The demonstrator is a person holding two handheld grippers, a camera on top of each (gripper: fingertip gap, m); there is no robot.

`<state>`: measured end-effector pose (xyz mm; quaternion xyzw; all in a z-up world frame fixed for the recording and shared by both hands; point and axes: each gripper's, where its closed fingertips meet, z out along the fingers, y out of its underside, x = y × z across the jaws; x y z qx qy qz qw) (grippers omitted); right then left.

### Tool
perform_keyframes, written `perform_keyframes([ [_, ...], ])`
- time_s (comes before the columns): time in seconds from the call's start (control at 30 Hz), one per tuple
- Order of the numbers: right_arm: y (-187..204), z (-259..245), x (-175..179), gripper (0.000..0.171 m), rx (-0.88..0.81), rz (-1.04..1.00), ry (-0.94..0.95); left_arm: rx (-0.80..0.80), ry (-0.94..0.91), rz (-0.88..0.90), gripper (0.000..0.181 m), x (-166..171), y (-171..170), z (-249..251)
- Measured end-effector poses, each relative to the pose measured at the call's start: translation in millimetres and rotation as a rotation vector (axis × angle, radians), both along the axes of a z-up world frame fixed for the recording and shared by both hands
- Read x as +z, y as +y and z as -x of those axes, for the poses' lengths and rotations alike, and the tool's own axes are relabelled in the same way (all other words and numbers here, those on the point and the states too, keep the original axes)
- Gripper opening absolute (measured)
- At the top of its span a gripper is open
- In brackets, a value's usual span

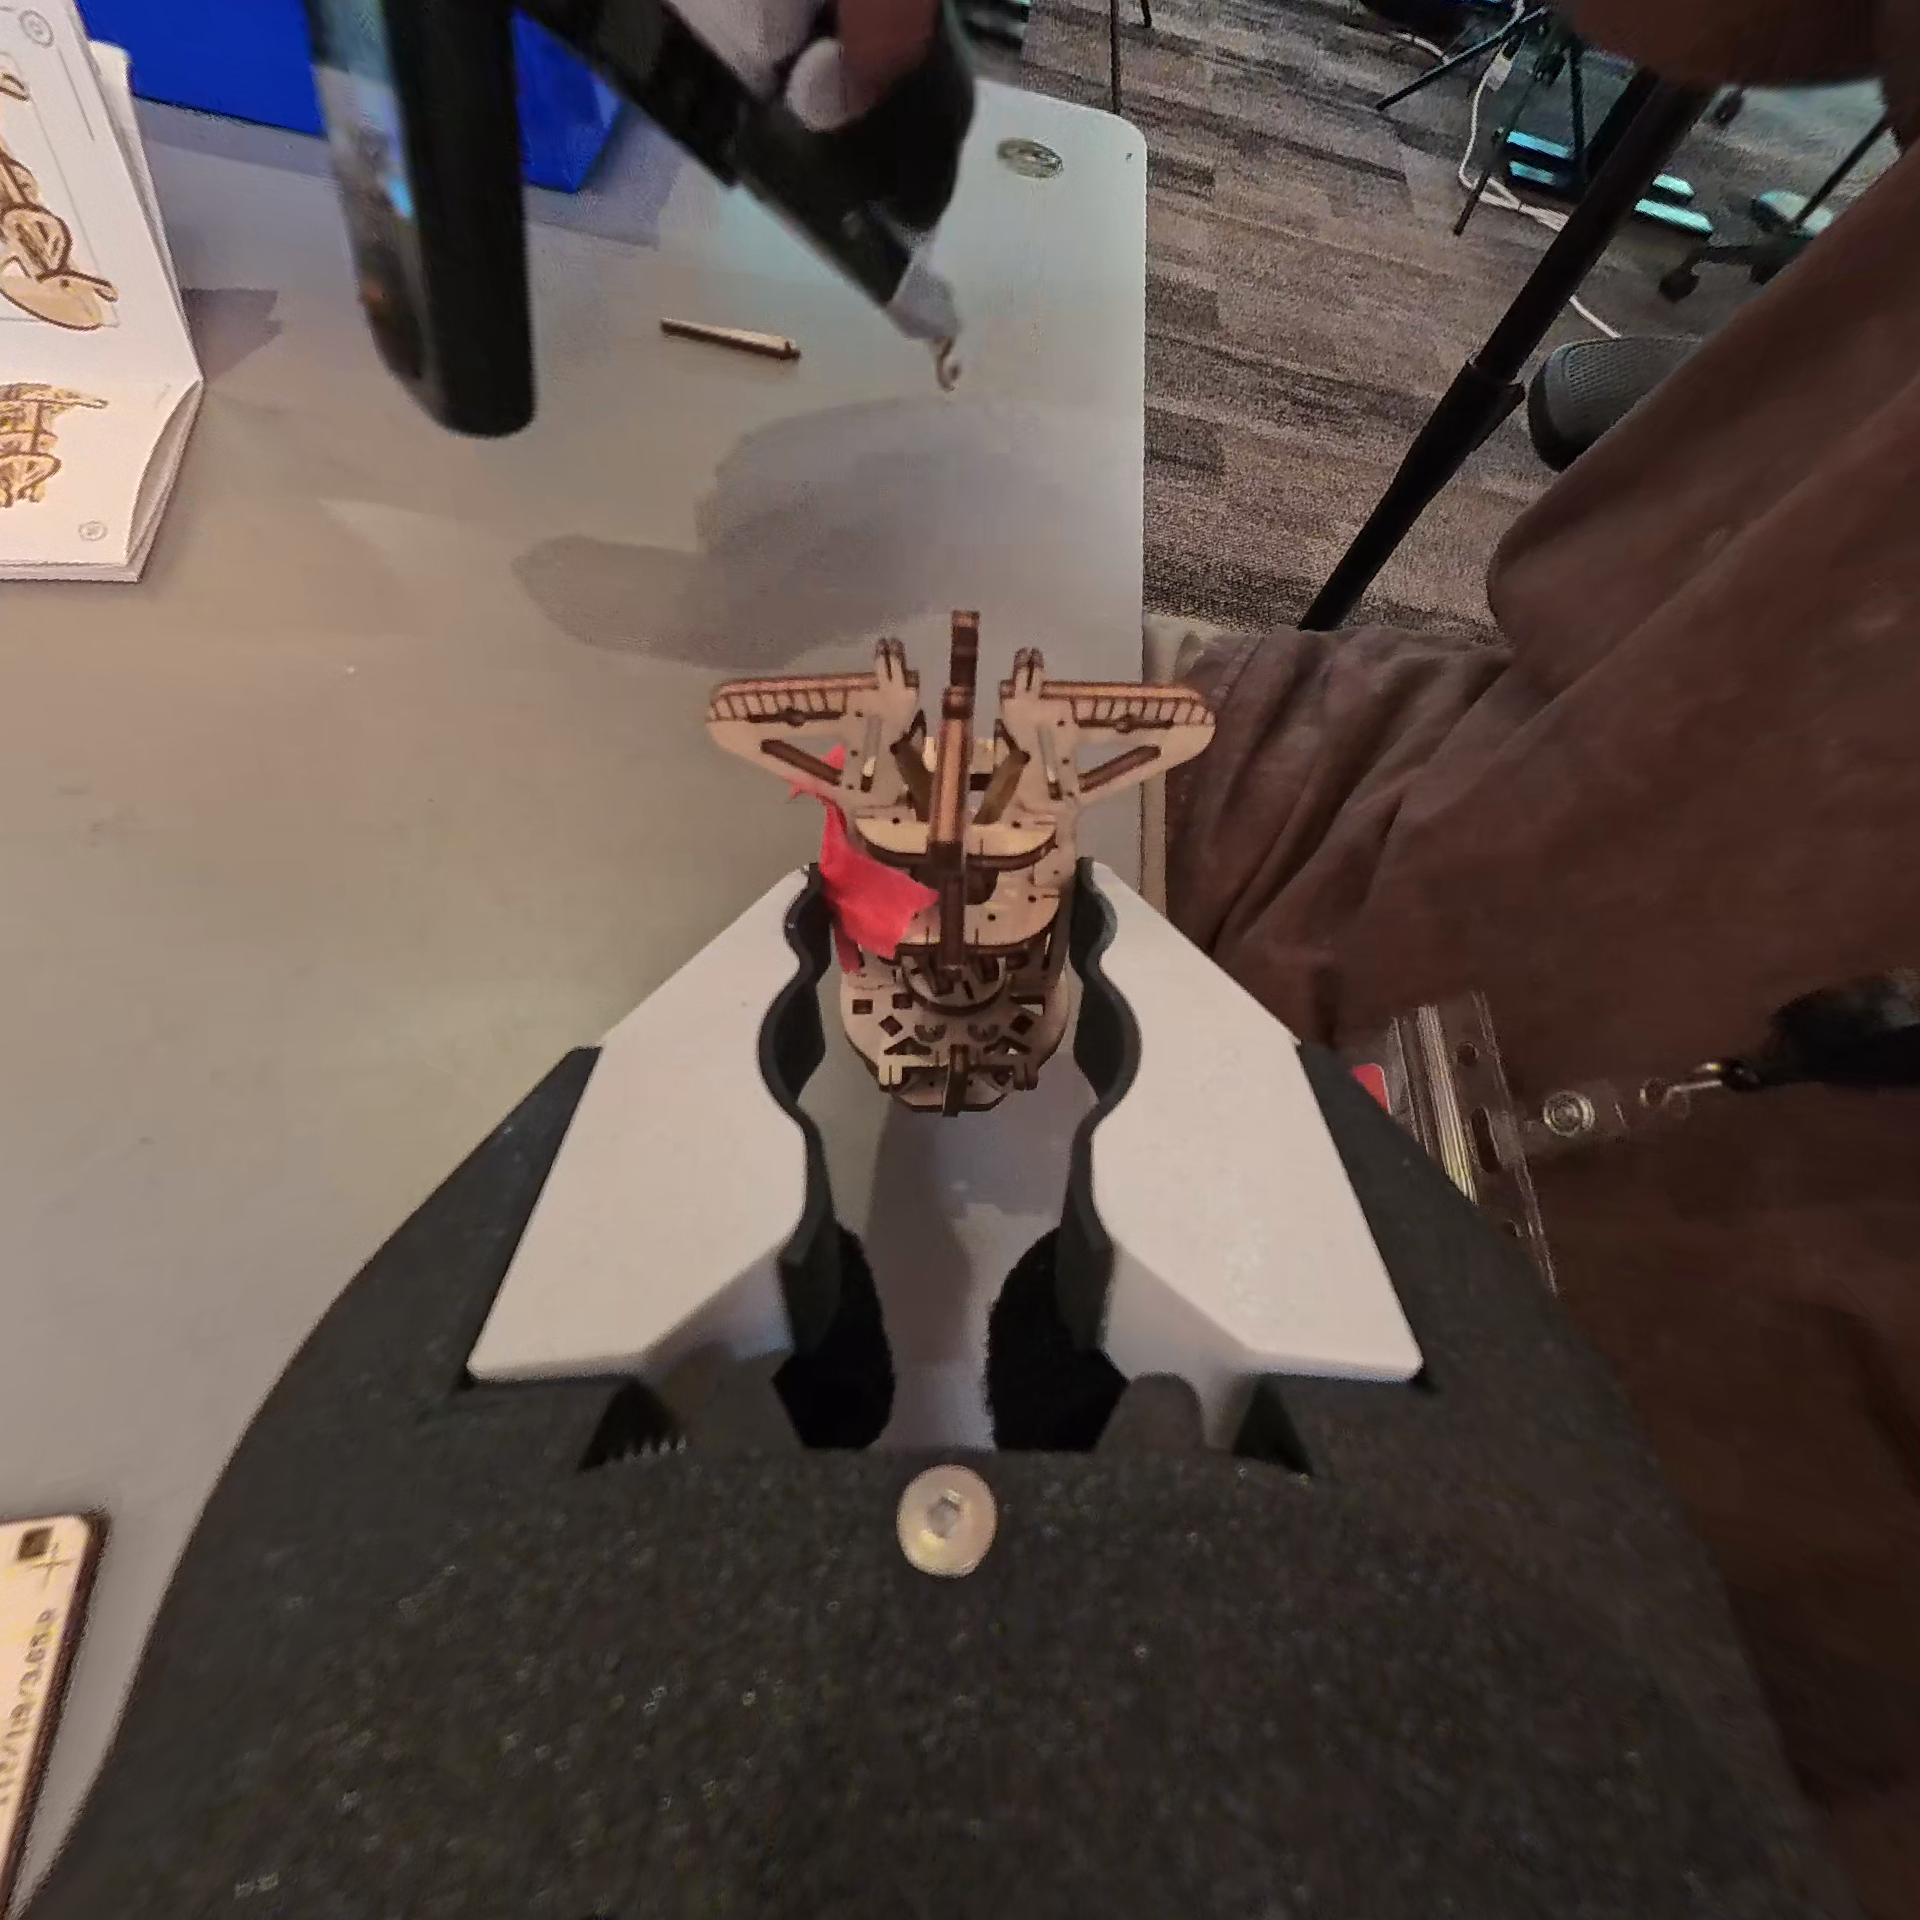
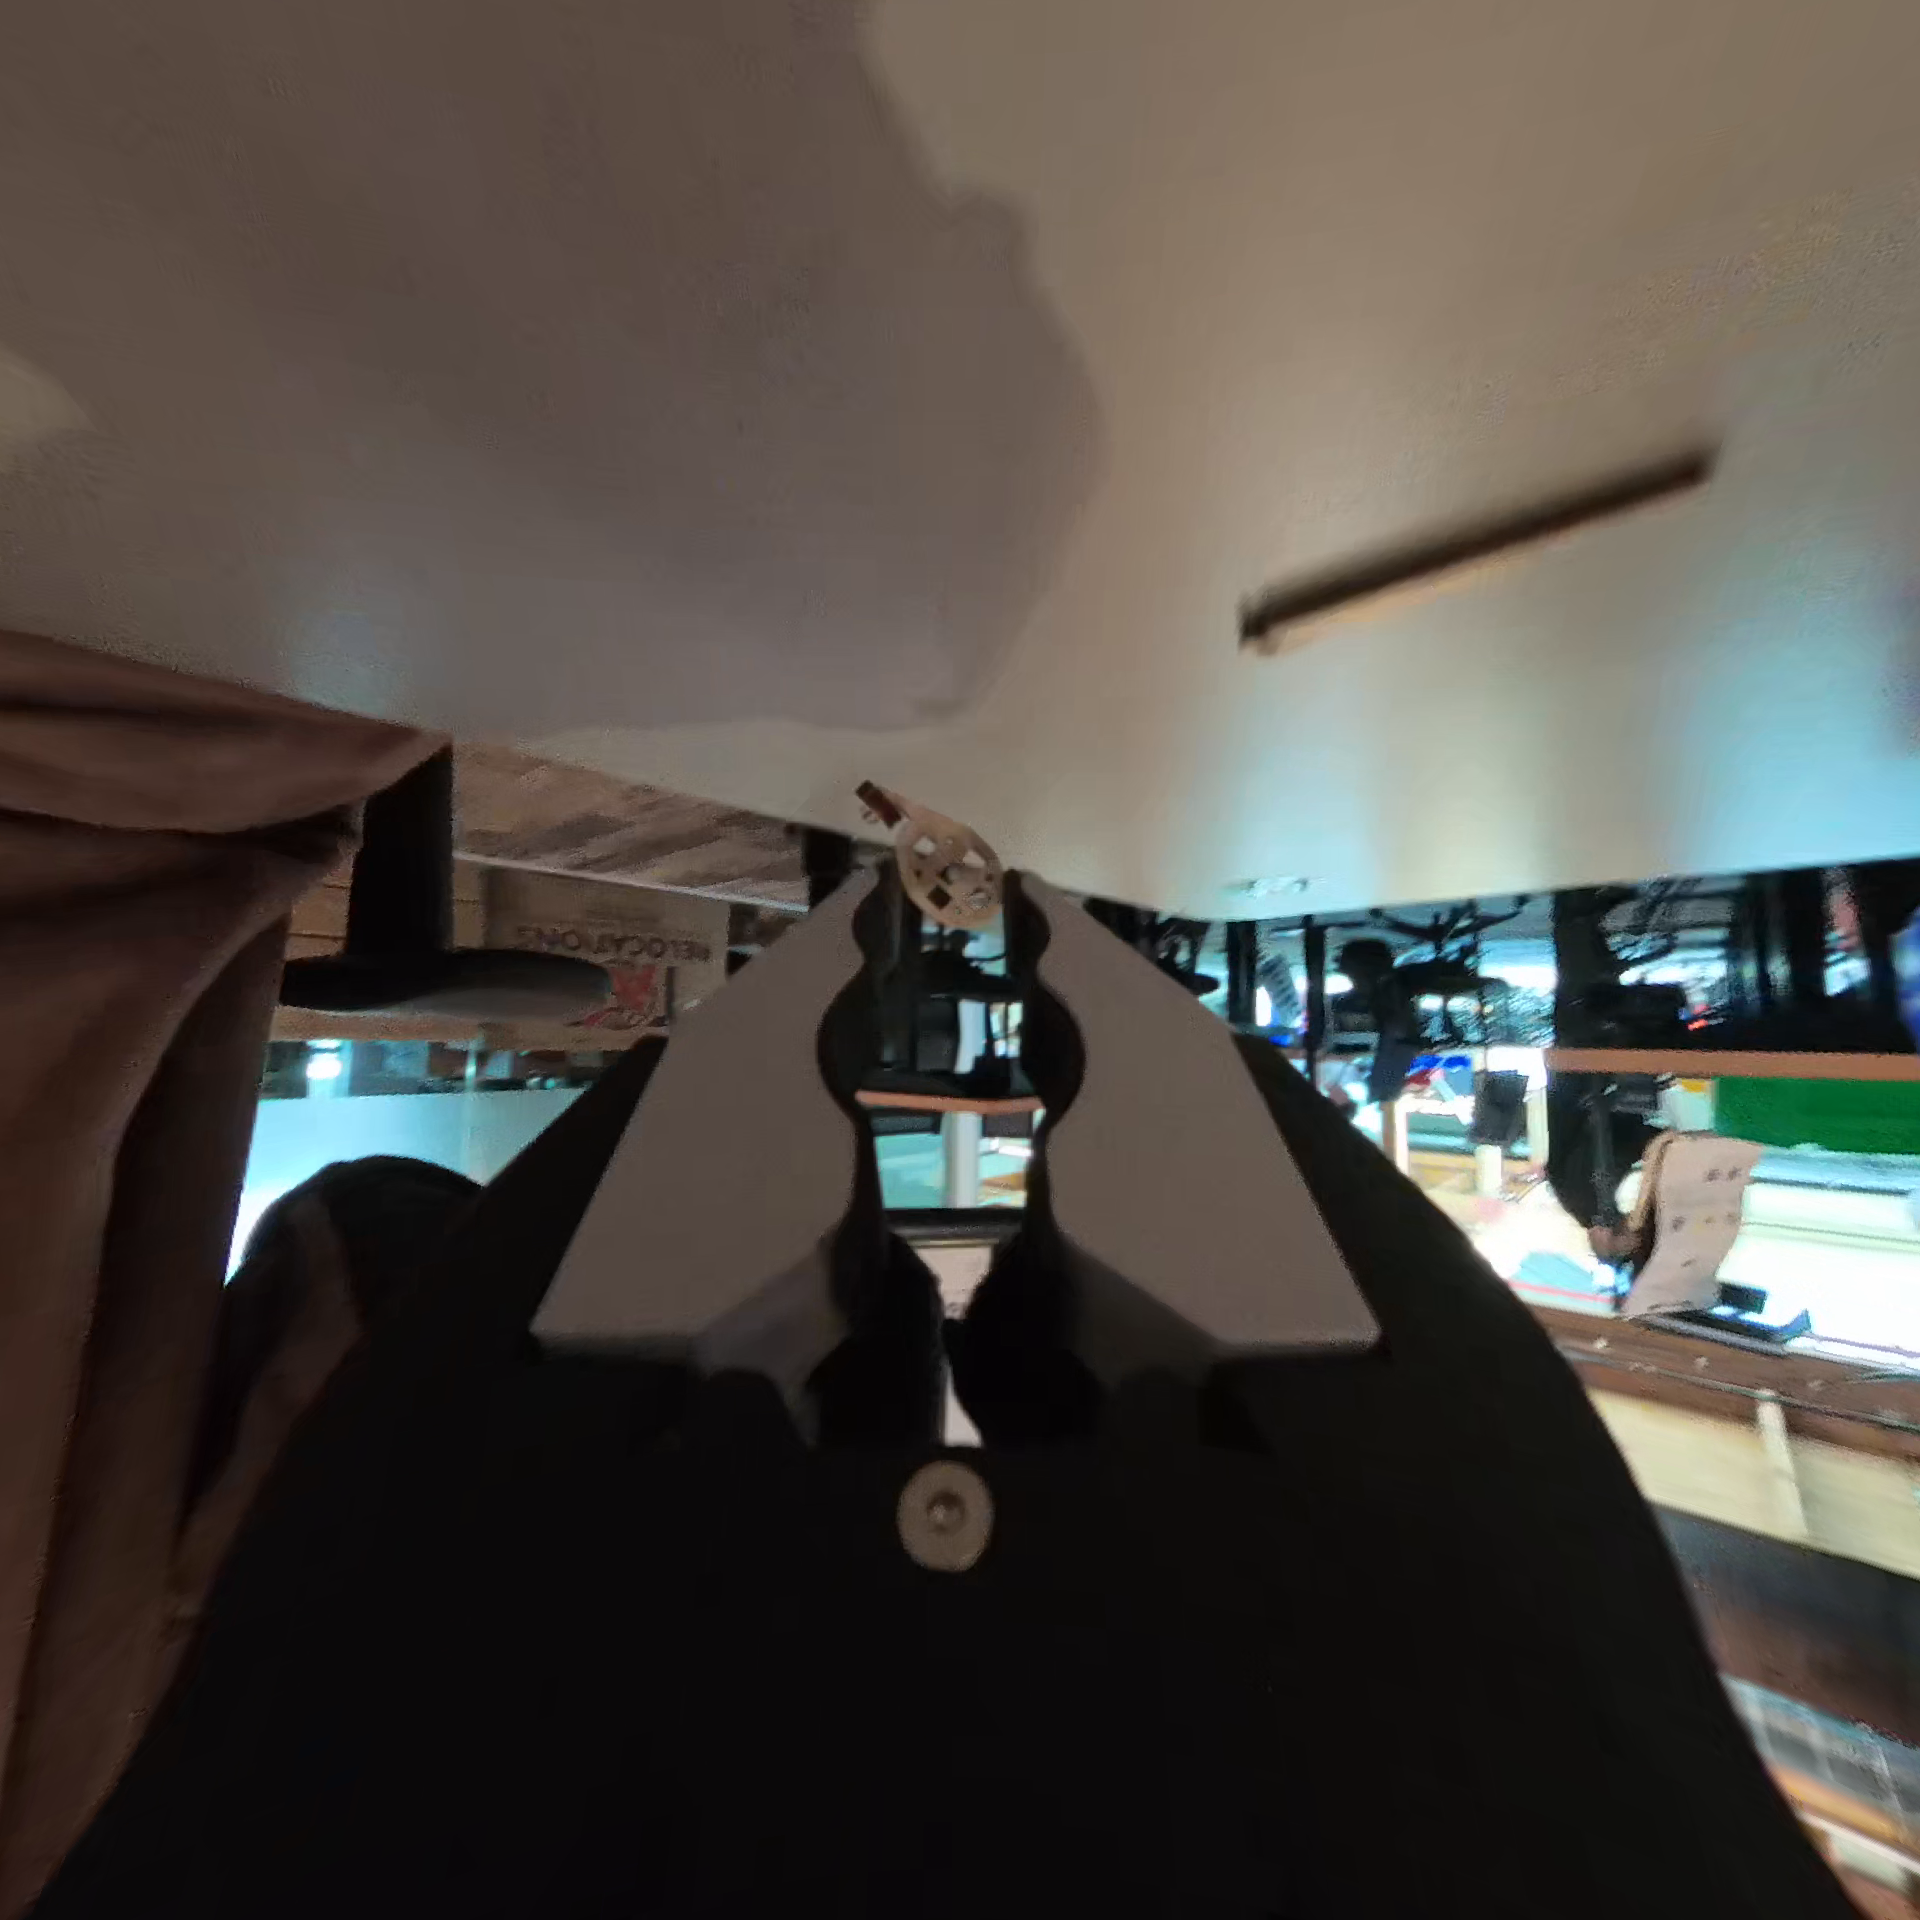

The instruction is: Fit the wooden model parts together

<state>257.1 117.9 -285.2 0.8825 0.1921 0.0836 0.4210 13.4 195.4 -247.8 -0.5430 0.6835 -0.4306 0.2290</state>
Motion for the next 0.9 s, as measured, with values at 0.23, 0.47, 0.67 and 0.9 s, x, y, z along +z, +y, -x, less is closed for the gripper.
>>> perform_keyframes([
  [0.23,81,39,-14,0.031,0.181,-0.419,0.220,0.011,-0.005,0.015,0.044,0,5,4],
  [0.47,97,46,2,0.049,-0.167,-1.124,0.456,0.007,-0.009,0.035,0.044,0,6,4],
  [0.67,64,77,-17,0.044,-0.284,-1.464,0.566,0.016,-0.014,0.064,0.044,1,10,4],
  [0.9,61,65,-25,0.023,-0.202,-1.562,0.466,0.021,-0.013,0.065,0.044,1,9,3],
])
